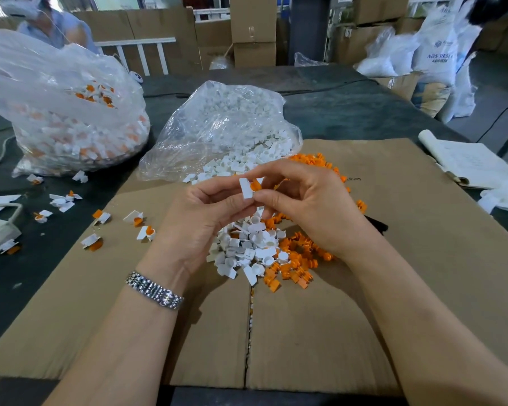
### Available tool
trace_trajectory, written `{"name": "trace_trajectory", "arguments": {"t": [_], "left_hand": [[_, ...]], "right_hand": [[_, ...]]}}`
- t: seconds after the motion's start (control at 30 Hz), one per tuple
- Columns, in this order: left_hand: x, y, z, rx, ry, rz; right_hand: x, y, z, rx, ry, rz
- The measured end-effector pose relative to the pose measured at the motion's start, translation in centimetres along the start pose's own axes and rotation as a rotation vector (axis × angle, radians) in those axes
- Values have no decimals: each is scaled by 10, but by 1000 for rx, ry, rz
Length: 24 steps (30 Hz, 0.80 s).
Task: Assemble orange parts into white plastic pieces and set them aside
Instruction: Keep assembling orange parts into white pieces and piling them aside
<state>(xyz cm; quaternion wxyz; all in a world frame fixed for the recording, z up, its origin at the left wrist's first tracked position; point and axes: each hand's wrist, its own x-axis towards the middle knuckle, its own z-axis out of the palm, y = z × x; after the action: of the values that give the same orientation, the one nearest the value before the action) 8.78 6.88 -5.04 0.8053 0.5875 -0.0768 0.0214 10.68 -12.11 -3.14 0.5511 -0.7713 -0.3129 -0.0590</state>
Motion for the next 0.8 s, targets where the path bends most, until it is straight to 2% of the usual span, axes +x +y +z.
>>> {"name": "trace_trajectory", "arguments": {"t": [0.2,0.33,0.5,0.8], "left_hand": [[-2,0,3,70,14,47],[-2,-3,3,144,32,52],[2,-2,3,57,62,-36],[1,-3,3,77,75,-7]], "right_hand": [[0,3,1,-5,59,25],[-1,4,1,-98,81,-1],[0,6,1,-223,114,-53],[1,8,6,-355,119,-101]]}}
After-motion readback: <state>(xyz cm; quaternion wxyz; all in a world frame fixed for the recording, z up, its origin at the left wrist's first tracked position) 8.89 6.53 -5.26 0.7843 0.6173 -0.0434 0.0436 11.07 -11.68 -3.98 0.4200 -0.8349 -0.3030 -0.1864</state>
